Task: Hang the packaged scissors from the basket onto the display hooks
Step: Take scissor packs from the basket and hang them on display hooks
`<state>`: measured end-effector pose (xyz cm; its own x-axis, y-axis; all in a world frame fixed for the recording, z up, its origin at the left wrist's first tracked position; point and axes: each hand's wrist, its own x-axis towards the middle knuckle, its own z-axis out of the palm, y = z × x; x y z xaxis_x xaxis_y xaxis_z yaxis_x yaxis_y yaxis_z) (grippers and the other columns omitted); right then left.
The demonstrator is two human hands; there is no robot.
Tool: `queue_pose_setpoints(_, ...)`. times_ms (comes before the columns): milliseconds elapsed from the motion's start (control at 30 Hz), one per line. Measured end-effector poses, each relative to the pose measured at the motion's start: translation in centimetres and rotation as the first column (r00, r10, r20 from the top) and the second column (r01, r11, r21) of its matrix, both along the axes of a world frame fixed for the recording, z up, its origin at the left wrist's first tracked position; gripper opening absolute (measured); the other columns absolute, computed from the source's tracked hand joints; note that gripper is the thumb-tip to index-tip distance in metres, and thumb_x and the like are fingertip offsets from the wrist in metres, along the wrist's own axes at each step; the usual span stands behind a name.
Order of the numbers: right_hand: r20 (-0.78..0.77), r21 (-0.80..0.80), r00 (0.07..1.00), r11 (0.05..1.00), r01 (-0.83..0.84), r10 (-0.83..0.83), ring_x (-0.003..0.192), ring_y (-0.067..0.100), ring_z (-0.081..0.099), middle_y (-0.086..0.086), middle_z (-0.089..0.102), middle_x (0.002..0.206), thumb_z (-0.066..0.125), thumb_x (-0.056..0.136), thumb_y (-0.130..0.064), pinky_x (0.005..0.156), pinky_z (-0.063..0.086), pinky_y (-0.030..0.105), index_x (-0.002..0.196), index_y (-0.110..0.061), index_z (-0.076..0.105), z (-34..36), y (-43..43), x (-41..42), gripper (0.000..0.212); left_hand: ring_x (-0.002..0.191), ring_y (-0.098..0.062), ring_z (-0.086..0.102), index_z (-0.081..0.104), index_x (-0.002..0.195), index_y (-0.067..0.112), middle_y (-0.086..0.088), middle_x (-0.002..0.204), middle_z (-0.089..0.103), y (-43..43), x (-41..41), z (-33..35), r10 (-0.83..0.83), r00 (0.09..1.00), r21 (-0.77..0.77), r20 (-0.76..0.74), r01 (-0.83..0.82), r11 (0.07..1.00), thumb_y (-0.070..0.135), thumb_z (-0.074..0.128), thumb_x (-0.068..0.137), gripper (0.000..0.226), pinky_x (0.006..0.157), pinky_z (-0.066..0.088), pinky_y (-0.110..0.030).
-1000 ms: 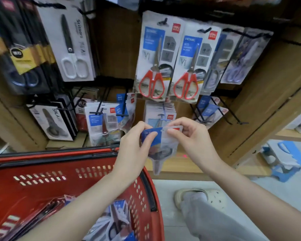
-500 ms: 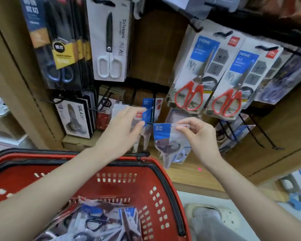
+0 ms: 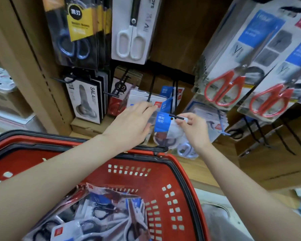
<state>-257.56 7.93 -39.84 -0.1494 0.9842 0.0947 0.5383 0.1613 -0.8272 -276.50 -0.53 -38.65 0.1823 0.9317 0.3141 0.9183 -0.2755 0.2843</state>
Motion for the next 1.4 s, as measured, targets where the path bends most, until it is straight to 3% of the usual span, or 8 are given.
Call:
queue_pose_setpoints(100, 0.028, 0.024, 1.000, 1.000, -0.009, 0.008, 0.083, 0.009, 0.059, 0.000, 0.065, 0.087, 0.061, 0.088, -0.004, 0.064, 0.043, 0.006, 0.087, -0.015, 0.064, -0.2, 0.7, -0.5, 0.012, 0.122, -0.026, 0.048, 0.045, 0.136, 0.004, -0.011, 0.132, 0.051, -0.4, -0.5, 0.0, -0.011, 1.000, 0.032, -0.022, 0.012, 0.999, 0.008, 0.055, 0.088, 0.049, 0.103, 0.037, -0.036)
queue_pose_setpoints(367, 0.065, 0.127, 0.997, 0.991, -0.046, 0.038, 0.081, -0.003, 0.059, -0.010, 0.064, 0.086, 0.062, 0.088, -0.005, 0.070, 0.044, 0.003, 0.092, -0.015, 0.067, -0.7, 0.5, -0.4, 0.013, 0.114, -0.031, 0.054, 0.051, 0.129, -0.004, -0.017, 0.122, 0.056, -0.8, -1.0, -0.1, -0.013, 0.996, 0.072, -0.093, 0.020, 0.997, 0.014, 0.043, 0.084, 0.049, 0.097, 0.044, -0.038)
queue_pose_setpoints(533, -0.026, 0.113, 1.000, 0.994, 0.008, -0.005, 0.083, 0.006, 0.061, -0.011, 0.064, 0.087, 0.061, 0.088, -0.004, 0.077, 0.048, 0.016, 0.092, -0.017, 0.065, -1.1, 0.3, 0.1, 0.014, 0.116, -0.032, 0.053, 0.049, 0.130, -0.004, -0.017, 0.124, 0.054, -0.8, -1.1, -0.4, -0.014, 0.994, 0.071, -0.105, 0.022, 0.997, 0.009, 0.054, 0.085, 0.048, 0.097, 0.043, -0.039)
queue_pose_setpoints(733, 0.119, 0.151, 0.991, 0.985, -0.084, 0.066, 0.067, -0.006, 0.049, -0.018, 0.056, 0.082, 0.058, 0.092, -0.012, 0.061, 0.035, 0.005, 0.093, -0.018, 0.058, -1.4, 0.0, 0.1, 0.007, 0.117, -0.032, 0.052, 0.047, 0.132, -0.004, -0.018, 0.126, 0.053, -0.7, -1.2, -0.6, -0.013, 0.993, 0.066, -0.119, 0.021, 0.998, 0.008, 0.059, 0.085, 0.049, 0.097, 0.042, -0.039)
queue_pose_setpoints(900, 0.030, 0.099, 0.998, 0.993, -0.064, 0.061, 0.061, -0.005, 0.044, -0.016, 0.052, 0.083, 0.051, 0.093, -0.006, 0.056, 0.035, 0.010, 0.093, -0.020, 0.052, -1.6, 0.1, -0.4, 0.014, 0.116, -0.032, 0.051, 0.047, 0.132, -0.003, -0.018, 0.125, 0.053, -0.7, -1.1, -0.8, -0.003, 0.993, 0.080, -0.115, 0.012, 0.997, 0.009, 0.055, 0.086, 0.048, 0.097, 0.042, -0.039)
queue_pose_setpoints(1100, 0.090, 0.043, 0.985, 0.987, -0.154, 0.149, 0.103, 0.005, 0.056, -0.008, 0.063, 0.110, 0.051, 0.094, -0.006, 0.088, 0.043, 0.021, 0.114, -0.017, 0.063, -1.1, 0.3, -0.4, 0.026, 0.113, -0.030, 0.051, 0.049, 0.130, -0.003, -0.017, 0.123, 0.054, -0.7, -1.0, -0.9, 0.010, 0.995, 0.114, -0.097, 0.002, 0.994, 0.012, 0.049, 0.085, 0.047, 0.094, 0.042, -0.036)
queue_pose_setpoints(1300, 0.026, 0.075, 0.989, 0.986, -0.150, 0.148, 0.081, -0.007, 0.057, -0.017, 0.064, 0.087, 0.063, 0.088, -0.006, 0.073, 0.043, 0.007, 0.094, -0.020, 0.067, -0.2, 1.1, 0.7, 0.015, 0.113, -0.033, 0.051, 0.048, 0.130, -0.005, -0.020, 0.124, 0.053, -0.7, -0.7, -1.0, 0.017, 0.996, 0.111, -0.089, -0.007, 0.994, 0.008, 0.057, 0.083, 0.049, 0.093, 0.044, -0.041)
queue_pose_setpoints(1400, 0.024, 0.055, 0.989, 0.988, -0.144, 0.143, 0.083, -0.004, 0.058, -0.011, 0.065, 0.088, 0.064, 0.087, -0.007, 0.076, 0.045, 0.011, 0.093, -0.018, 0.068, -0.7, 1.5, 0.1, 0.013, 0.113, -0.032, 0.048, 0.048, 0.130, -0.005, -0.020, 0.123, 0.053, -0.7, -0.5, -1.0, 0.014, 0.995, 0.107, -0.095, -0.004, 0.994, 0.008, 0.059, 0.082, 0.051, 0.093, 0.045, -0.042)
